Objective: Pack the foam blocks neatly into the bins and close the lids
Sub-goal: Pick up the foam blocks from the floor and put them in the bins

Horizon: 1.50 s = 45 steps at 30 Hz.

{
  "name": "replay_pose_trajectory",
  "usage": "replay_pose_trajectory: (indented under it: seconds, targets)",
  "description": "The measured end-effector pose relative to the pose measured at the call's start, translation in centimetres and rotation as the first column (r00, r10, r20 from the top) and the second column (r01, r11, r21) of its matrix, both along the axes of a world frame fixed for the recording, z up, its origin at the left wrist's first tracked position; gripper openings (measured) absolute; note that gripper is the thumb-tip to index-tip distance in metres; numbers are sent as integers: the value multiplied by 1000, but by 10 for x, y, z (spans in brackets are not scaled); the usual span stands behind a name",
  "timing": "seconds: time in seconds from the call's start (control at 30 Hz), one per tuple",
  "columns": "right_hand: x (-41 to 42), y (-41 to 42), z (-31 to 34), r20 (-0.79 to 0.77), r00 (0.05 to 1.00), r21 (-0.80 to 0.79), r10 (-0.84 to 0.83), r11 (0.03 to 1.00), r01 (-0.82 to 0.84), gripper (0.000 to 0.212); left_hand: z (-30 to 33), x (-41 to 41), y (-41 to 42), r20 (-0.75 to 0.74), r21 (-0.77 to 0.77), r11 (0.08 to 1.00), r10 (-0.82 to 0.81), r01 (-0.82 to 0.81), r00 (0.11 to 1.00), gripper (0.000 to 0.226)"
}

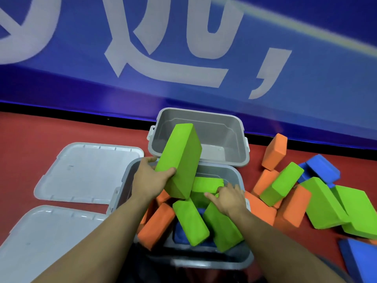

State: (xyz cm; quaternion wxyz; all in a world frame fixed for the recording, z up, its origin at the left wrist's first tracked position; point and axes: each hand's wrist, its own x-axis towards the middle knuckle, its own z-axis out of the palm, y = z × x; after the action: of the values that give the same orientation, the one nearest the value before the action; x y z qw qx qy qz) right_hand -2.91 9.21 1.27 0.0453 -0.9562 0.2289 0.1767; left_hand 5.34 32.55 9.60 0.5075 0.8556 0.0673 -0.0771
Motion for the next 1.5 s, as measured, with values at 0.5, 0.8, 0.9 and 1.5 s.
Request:
replay_pose_trajectory:
  seconds: [0.5, 0.8, 0.9, 1.5]
  targets:
    - [0, -22, -18, 201, 968, 269, -149, 959, 91, 57, -27, 14, 34, -310, -235, 953, 116, -194, 944, 62]
    - [-13, -9, -8, 140, 957, 498, -256, 853, 155, 49, -45, 4, 87, -569, -179, 974, 14, -141, 822, 13]
    - [-18, 0, -11, 58, 978, 547, -201, 826, 137, 52, -58, -4, 90, -630, -52, 998, -17, -20, 776, 17]
    - [-48, -44, 46, 163, 986, 366, 37, 926, -95, 61, -39, -2, 25, -250, 282, 900, -265, 331, 931, 66]
